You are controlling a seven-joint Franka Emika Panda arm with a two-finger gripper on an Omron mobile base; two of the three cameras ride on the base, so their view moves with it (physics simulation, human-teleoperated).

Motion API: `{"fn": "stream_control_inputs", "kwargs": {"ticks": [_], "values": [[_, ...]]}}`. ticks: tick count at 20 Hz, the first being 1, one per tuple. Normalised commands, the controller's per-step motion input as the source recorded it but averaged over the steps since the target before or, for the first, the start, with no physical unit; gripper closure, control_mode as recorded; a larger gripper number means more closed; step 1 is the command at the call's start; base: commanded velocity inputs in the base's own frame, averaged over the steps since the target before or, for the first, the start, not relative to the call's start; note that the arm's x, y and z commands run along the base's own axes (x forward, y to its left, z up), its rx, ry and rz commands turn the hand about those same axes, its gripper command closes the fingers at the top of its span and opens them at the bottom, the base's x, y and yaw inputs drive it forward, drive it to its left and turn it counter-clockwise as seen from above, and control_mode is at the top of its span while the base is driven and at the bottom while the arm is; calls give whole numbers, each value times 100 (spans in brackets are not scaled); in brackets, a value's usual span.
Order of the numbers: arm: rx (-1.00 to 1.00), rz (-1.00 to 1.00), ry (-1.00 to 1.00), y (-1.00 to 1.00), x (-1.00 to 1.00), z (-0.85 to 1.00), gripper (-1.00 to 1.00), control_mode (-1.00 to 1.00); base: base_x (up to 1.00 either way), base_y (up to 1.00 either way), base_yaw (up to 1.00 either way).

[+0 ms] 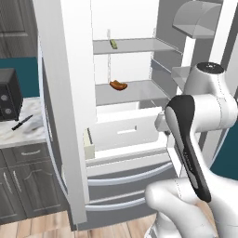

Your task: Retrieve the butter from the fridge and place it on a plate on the dining table. Then retrieve the butter knife by the fridge and place it near the plate.

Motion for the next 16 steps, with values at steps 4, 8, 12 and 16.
{"fn": "stream_control_inputs", "kwargs": {"ticks": [4, 8, 12, 16], "values": [[0, 0, 23, 0, -13, 0, -100, -100, 0, 0, 0], [0, 0, 11, 0, -6, 0, -100, -100, 0, 0, 0], [0, 0, 0, 0, -3, 0, -100, -100, 0, 0, 0], [0, 0, 0, 0, 0, 0, -100, -100, 0, 0, 0]]}}
